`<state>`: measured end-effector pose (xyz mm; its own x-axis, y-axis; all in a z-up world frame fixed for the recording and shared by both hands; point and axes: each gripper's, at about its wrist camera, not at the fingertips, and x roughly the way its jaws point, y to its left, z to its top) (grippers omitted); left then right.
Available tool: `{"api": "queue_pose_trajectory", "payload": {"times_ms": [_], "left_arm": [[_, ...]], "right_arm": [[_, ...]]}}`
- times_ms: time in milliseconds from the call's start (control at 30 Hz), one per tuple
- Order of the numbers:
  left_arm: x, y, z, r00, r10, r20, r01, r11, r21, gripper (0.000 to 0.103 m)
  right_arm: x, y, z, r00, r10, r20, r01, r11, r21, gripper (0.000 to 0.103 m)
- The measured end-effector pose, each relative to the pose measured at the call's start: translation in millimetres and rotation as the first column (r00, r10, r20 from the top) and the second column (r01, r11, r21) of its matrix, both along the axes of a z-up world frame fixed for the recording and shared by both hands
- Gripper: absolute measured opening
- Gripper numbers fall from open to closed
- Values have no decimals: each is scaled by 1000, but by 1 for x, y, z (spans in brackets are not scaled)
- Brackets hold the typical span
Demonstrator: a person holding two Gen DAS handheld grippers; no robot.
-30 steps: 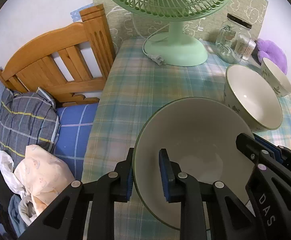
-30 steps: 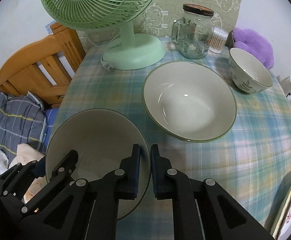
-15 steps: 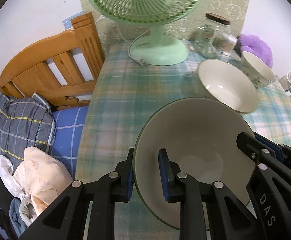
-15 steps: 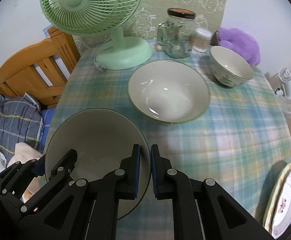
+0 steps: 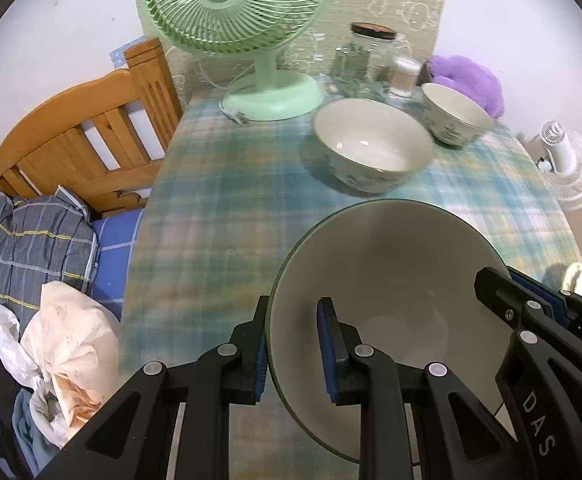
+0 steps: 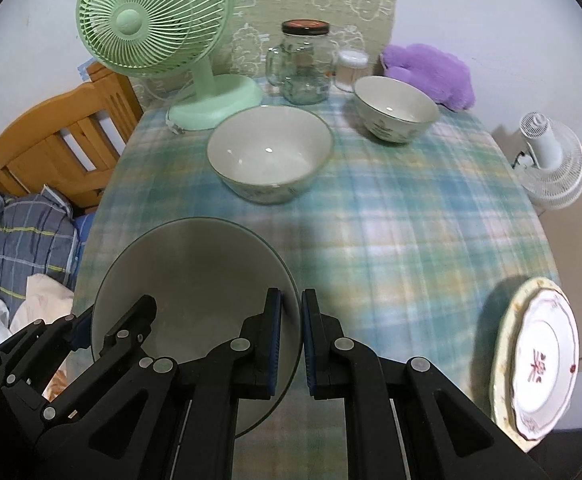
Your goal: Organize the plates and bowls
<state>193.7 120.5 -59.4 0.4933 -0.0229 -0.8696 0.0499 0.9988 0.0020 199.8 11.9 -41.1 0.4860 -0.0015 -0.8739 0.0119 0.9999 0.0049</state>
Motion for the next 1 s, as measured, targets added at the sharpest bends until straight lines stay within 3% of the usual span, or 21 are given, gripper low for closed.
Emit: {"api": "queue_pose_trajectory", "payload": {"times_ms": [600, 1000], "left_arm": [[-50, -94, -11, 995, -94, -44, 93, 996, -15, 20], [-50, -125, -33, 994, -52, -95, 52, 999, -9, 20]], "right_arm": [[-67, -95, -1, 995, -89, -38, 89, 996, -19, 13], [-65, -129, -19, 994, -70, -79, 69, 997, -23, 13]]}}
